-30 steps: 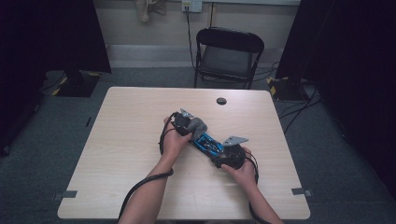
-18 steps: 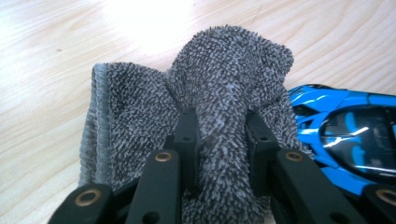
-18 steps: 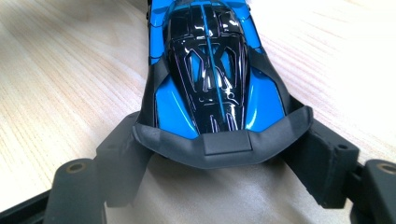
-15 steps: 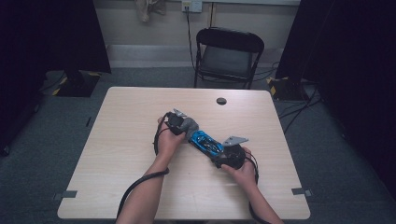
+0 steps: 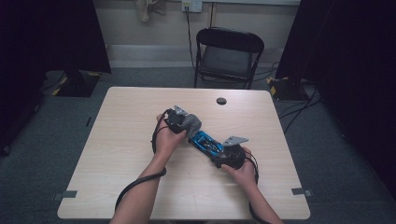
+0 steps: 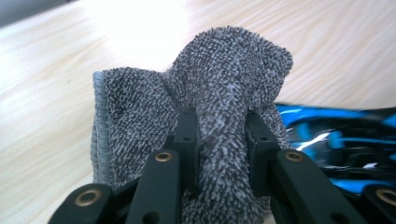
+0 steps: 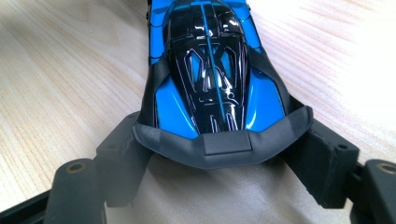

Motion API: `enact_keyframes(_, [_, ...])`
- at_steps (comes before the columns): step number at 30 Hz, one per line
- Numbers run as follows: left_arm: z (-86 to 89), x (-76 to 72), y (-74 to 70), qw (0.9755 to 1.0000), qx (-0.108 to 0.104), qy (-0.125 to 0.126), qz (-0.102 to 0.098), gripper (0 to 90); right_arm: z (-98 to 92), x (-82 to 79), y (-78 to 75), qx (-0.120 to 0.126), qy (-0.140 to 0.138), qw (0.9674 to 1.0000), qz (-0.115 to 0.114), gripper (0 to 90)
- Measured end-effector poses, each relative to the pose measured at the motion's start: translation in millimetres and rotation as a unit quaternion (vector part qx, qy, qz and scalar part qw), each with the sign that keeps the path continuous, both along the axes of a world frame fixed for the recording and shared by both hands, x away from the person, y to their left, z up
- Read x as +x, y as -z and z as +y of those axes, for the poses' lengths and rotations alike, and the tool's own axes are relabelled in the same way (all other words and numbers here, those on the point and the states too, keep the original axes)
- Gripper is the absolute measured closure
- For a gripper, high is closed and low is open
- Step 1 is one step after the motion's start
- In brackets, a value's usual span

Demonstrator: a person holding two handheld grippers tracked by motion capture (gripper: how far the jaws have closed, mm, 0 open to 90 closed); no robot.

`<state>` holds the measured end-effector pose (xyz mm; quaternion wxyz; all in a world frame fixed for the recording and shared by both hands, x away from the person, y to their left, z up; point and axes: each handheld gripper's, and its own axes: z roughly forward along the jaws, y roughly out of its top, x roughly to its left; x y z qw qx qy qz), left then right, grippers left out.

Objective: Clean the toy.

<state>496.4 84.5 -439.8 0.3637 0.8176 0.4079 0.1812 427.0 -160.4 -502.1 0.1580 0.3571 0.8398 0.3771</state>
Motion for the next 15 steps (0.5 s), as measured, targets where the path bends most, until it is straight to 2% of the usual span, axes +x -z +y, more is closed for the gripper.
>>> enact_keyframes(4, [-9.3,-7.2,-13.0,0.9996,0.006,0.028,-0.005,71.2,0.0,0.0,0.0,0.0,0.0,1.0,0.0,26.2])
enact_keyframes(6, [-12.9,-10.9,-16.2,0.9994,-0.006,0.034,-0.003,71.2,0.0,0.0,0.0,0.0,0.0,1.0,0.0,26.3])
enact_keyframes(7, [-14.0,-12.4,-17.6,0.9992,-0.005,0.038,-0.006,71.2,0.0,-0.1,0.0,0.0,0.0,1.0,0.0,26.3])
enact_keyframes(10, [-17.2,-17.8,-18.8,0.9985,-0.022,0.049,-0.006,71.2,0.0,0.0,0.0,0.0,0.0,1.0,0.0,26.2])
enact_keyframes(15, [-25.3,-27.4,-16.4,0.9976,-0.029,0.062,-0.001,71.3,0.0,0.0,0.0,0.0,0.0,1.0,0.0,26.2])
